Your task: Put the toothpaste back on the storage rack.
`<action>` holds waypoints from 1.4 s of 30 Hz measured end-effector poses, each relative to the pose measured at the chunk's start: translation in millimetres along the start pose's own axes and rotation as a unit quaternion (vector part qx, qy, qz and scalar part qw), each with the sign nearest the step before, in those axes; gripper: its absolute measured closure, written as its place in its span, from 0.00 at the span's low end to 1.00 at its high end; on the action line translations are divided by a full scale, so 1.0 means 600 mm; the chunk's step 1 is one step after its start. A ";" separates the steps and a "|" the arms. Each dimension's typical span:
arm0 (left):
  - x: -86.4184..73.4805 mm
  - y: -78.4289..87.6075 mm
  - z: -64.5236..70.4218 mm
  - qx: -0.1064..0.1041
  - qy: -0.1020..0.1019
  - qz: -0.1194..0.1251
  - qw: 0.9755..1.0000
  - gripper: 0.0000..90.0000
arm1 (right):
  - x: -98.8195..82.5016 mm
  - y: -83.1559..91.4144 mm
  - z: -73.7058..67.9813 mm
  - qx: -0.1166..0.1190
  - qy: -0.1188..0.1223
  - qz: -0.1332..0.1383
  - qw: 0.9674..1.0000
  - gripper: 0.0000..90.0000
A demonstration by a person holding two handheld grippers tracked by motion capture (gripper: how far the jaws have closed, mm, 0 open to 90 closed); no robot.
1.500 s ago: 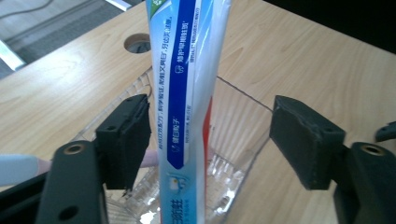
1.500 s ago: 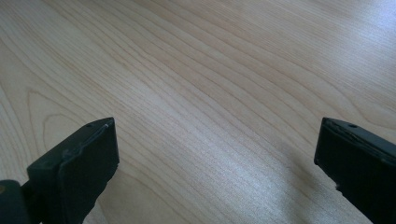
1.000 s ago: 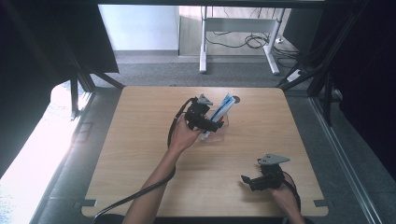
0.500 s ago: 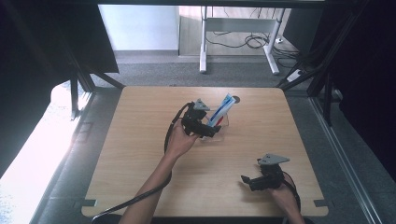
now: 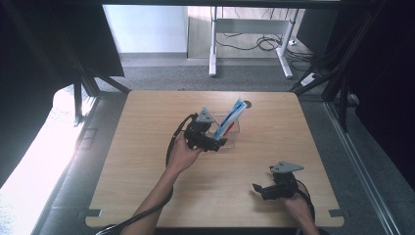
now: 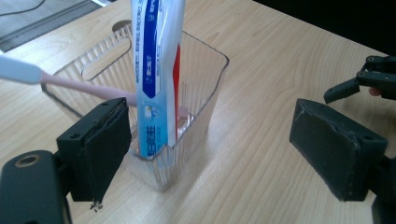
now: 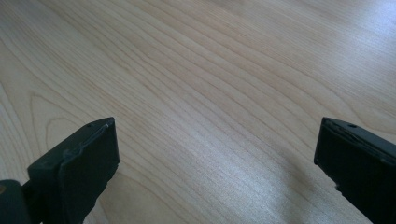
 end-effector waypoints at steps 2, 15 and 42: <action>-0.006 0.006 -0.001 0.001 0.001 -0.001 1.000 0.14 | 0.001 0.001 0.000 0.000 -0.001 0.001 1.000 0.00; -0.048 0.038 -0.021 0.014 0.011 -0.008 1.000 0.15 | 0.000 -0.001 0.000 0.001 0.000 0.002 1.000 0.00; -0.141 0.109 -0.057 0.033 0.046 -0.007 0.998 0.15 | -0.001 -0.002 -0.003 -0.001 0.001 -0.002 1.000 0.00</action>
Point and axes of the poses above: each handheld gripper's, and its own axes: y roughly backward along the jaws, x roughly out of its top, z roughly to its right, the point moved 7 cm from there along -y, roughly forward along the jaws, and after that the axes turned 12 degrees about x, right-handed, at the moved point
